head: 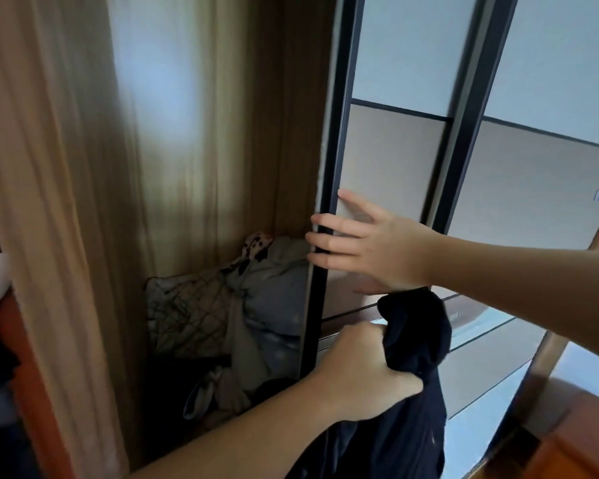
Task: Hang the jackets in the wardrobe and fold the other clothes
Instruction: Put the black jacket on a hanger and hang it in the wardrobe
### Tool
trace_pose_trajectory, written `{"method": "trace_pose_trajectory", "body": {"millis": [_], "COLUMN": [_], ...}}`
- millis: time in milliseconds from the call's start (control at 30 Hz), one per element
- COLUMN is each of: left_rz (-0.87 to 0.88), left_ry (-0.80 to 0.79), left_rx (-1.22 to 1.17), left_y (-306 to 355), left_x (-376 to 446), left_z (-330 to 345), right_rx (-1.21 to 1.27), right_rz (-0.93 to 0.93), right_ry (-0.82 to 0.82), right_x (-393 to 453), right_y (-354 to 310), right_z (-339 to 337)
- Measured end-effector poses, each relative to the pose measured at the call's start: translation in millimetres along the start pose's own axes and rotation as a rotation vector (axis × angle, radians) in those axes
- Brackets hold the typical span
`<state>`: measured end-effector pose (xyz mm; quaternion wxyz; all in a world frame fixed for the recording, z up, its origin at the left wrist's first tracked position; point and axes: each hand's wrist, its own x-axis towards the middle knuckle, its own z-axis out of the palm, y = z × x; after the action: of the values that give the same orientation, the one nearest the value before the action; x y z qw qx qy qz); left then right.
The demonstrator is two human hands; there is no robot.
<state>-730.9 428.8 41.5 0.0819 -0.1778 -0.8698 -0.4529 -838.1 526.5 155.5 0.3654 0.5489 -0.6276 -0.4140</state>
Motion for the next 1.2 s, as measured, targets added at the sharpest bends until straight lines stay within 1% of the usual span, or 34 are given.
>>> {"method": "trace_pose_trajectory", "body": {"millis": [67, 233, 433, 600, 800, 933, 1200], "left_rz": [0.033, 0.058, -0.028, -0.064, -0.064, -0.047, -0.031], "left_ry": [0.015, 0.016, 0.112, 0.198, 0.309, 0.308, 0.268], "left_rx": [-0.027, 0.045, 0.115, 0.146, 0.12, 0.136, 0.092], "left_y": [0, -5, 0, 12, 20, 19, 7], "left_x": [8, 33, 64, 86, 124, 156, 206], "left_z": [-1, 0, -7, -16, -17, -8, 5], "right_rx": [0.008, 0.024, 0.059, 0.063, 0.085, 0.103, 0.094], "right_rz": [-0.011, 0.004, 0.029, 0.064, 0.067, 0.123, 0.248], "right_ry": [-0.004, 0.014, 0.055, 0.02, -0.095, -0.169, -0.377], "right_x": [-15, -51, -97, -125, -149, -164, -201], "right_y": [6, 21, 39, 49, 61, 62, 65], "right_z": [14, 53, 98, 128, 147, 152, 175]}}
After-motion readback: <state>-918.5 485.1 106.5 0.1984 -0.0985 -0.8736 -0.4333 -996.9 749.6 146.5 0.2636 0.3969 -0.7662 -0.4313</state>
